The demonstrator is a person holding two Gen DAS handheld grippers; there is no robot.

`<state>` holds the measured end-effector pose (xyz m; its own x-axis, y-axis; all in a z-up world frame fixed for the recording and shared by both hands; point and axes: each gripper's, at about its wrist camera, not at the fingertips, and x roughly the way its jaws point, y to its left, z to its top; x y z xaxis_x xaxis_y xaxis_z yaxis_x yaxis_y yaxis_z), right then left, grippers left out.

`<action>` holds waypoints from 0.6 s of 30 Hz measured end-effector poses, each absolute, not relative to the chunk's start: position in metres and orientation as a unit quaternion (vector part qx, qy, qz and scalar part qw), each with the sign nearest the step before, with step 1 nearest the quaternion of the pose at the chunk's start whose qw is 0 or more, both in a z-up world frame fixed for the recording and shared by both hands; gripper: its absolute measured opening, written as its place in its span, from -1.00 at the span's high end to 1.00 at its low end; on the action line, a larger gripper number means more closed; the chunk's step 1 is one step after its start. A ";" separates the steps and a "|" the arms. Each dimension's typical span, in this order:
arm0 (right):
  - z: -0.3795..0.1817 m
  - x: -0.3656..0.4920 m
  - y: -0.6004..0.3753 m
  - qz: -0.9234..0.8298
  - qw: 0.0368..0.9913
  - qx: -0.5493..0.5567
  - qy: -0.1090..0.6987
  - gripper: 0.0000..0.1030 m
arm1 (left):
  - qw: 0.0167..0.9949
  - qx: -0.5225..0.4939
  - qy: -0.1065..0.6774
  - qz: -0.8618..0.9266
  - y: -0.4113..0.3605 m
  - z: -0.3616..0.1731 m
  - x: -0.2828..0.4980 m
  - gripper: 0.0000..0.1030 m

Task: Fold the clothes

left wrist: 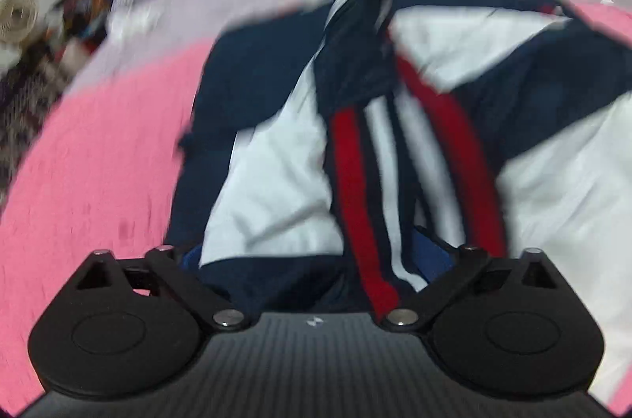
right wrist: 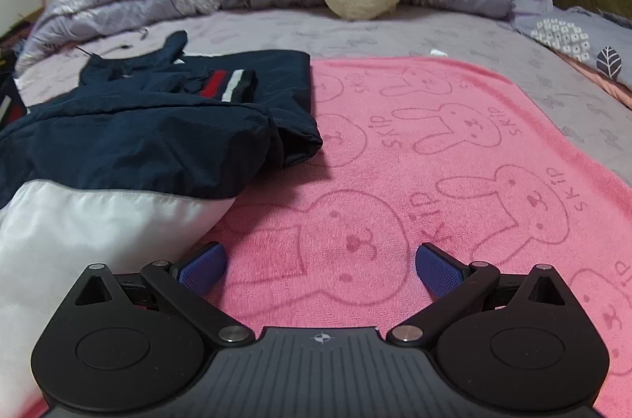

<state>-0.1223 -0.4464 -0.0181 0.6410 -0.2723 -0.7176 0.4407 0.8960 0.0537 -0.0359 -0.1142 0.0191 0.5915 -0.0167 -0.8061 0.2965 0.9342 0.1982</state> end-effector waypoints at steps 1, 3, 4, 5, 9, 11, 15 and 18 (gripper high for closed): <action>-0.008 -0.130 -0.439 -0.199 0.903 0.105 0.366 -0.92 | 0.883 0.130 0.441 -0.099 -0.098 0.018 -0.045 -0.93; 0.013 -0.144 -0.425 -0.202 0.911 0.090 0.349 -0.63 | 0.883 0.099 0.448 -0.097 -0.066 0.015 -0.061 -0.94; 0.024 -0.152 -0.417 -0.203 0.914 0.083 0.341 -0.64 | 0.887 0.090 0.445 -0.086 -0.051 0.015 -0.070 -0.95; 0.034 -0.159 -0.408 -0.199 0.919 0.075 0.331 -0.66 | 0.889 0.076 0.446 -0.070 -0.035 0.016 -0.076 -0.98; 0.063 -0.173 -0.316 -0.051 0.964 -0.006 0.262 -0.86 | 0.893 0.013 0.449 -0.029 0.016 0.020 -0.100 -0.99; 0.057 -0.151 -0.254 0.002 0.957 -0.077 0.279 -0.86 | 0.893 0.022 0.449 -0.023 0.022 0.024 -0.109 -0.99; 0.016 -0.099 -0.164 0.000 0.924 -0.185 0.334 -0.63 | 0.893 0.045 0.447 -0.022 0.026 0.029 -0.120 -0.99; 0.013 -0.113 -0.168 -0.058 0.916 -0.194 0.347 -0.60 | 0.893 0.055 0.445 -0.032 0.027 0.028 -0.123 -0.99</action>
